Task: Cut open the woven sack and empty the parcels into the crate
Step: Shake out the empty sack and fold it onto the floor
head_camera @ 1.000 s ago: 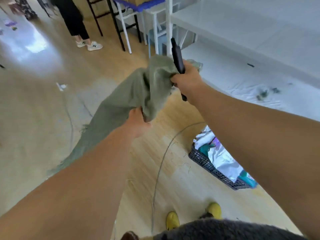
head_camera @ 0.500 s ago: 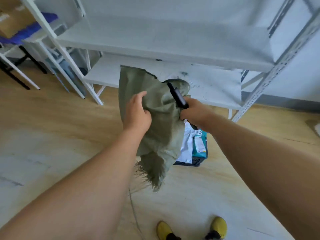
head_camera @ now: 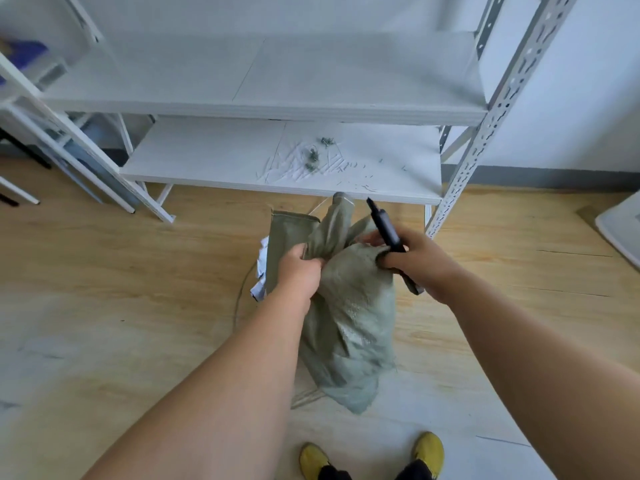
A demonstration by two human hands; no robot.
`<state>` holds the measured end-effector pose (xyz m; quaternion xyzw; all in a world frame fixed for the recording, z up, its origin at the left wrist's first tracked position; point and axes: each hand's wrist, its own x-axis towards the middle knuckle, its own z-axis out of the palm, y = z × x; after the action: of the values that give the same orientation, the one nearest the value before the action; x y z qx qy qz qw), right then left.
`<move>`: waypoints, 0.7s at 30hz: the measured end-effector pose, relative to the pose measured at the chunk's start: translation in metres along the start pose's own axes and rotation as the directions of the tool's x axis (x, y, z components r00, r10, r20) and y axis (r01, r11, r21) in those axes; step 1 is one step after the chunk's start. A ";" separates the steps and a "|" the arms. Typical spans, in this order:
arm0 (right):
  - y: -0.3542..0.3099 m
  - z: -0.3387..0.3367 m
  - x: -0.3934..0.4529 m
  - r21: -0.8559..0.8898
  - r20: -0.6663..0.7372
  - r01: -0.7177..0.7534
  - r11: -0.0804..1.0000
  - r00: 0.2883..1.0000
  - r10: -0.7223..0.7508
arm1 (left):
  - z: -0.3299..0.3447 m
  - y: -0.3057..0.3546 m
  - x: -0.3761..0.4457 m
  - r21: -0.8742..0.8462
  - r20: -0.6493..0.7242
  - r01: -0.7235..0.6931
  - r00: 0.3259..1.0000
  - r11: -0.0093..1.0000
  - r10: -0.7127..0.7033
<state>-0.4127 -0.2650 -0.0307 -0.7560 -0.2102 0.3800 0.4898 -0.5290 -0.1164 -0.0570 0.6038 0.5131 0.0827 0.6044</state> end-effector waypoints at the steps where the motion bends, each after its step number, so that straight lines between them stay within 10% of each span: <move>1: 0.002 -0.013 -0.001 0.002 -0.032 0.001 1.000 0.999 -0.001 | 0.005 0.003 -0.003 -0.016 -0.026 -0.017 1.000 1.000 0.017; 7: -0.002 -0.071 -0.003 0.224 -0.145 0.016 0.974 0.989 0.018 | 0.042 0.010 -0.024 -0.121 0.264 -0.031 0.962 0.992 0.062; 16: -0.007 -0.116 -0.017 0.014 -0.171 -0.021 1.000 0.985 0.023 | 0.075 0.049 -0.047 0.188 0.503 -0.089 0.864 0.978 -0.018; 19: -0.014 -0.127 -0.025 -0.009 -0.158 0.036 0.999 0.987 -0.037 | 0.084 0.076 -0.045 0.502 0.232 -0.371 0.928 0.781 0.292; 21: -0.021 -0.134 -0.030 -0.027 -0.119 0.061 0.998 0.991 -0.064 | 0.097 0.099 -0.049 0.611 0.293 -0.594 0.784 0.523 0.547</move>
<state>-0.3257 -0.3548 0.0308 -0.7762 -0.2085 0.3158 0.5043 -0.4303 -0.1883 0.0247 0.9161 0.2606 0.0646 0.2978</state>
